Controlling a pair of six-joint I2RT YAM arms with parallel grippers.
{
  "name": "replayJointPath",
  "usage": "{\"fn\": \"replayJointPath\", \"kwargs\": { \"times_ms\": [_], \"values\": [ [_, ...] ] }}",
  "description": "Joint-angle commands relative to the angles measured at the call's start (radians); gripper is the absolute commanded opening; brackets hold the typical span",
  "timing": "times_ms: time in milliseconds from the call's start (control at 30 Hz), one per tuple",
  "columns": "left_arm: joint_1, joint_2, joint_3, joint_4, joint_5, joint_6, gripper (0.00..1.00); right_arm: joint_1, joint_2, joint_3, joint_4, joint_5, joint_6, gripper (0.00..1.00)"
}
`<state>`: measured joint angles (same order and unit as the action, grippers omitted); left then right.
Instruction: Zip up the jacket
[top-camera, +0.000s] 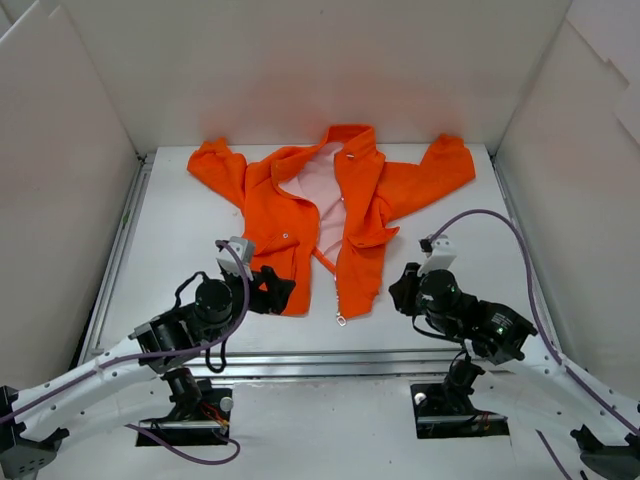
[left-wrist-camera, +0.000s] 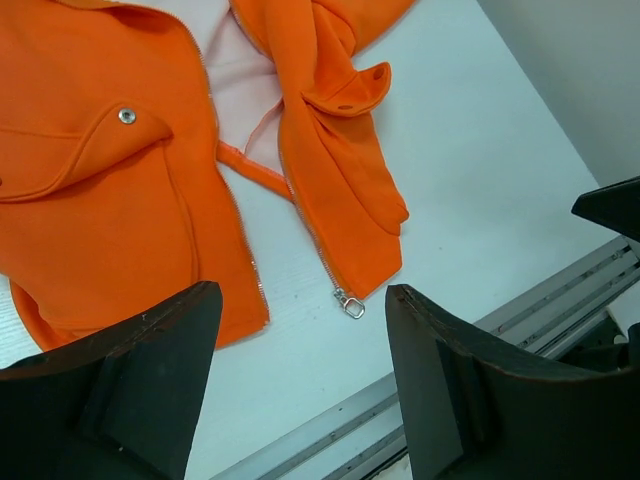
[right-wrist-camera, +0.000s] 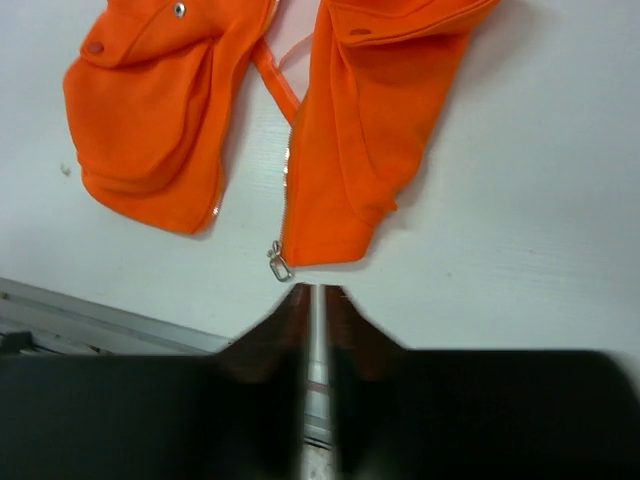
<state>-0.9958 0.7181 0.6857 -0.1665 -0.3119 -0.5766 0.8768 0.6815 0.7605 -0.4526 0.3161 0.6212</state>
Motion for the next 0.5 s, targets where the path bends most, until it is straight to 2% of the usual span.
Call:
{"fn": "replayJointPath", "kwargs": {
  "times_ms": [0, 67, 100, 133, 200, 333, 467],
  "values": [
    [0.002, 0.026, 0.011, 0.036, 0.008, 0.003, 0.66, -0.001, 0.015, 0.045, 0.061, -0.040, -0.031, 0.00],
    [0.002, 0.027, -0.006, 0.003, 0.002, 0.004, 0.60, -0.001, -0.006, 0.031, 0.066, -0.066, -0.037, 0.00],
    [0.002, 0.030, -0.015, -0.004, -0.001, 0.001, 0.53, -0.001, -0.034, 0.022, 0.081, -0.077, -0.035, 0.00],
    [0.002, 0.038, -0.034, -0.007, -0.003, 0.001, 0.20, -0.001, -0.048, 0.013, 0.094, -0.086, -0.035, 0.00],
    [0.002, 0.053, -0.048, -0.018, -0.009, -0.006, 0.00, -0.001, -0.075, -0.013, 0.123, -0.107, -0.035, 0.00],
    [0.002, 0.121, -0.042, -0.047, -0.012, -0.008, 0.00, -0.001, -0.054, -0.023, 0.134, -0.126, -0.031, 0.00],
    [-0.009, 0.167, -0.029, -0.067, -0.044, -0.011, 0.05, 0.002, 0.062, -0.042, 0.231, -0.258, -0.040, 0.00]
  ]
}}
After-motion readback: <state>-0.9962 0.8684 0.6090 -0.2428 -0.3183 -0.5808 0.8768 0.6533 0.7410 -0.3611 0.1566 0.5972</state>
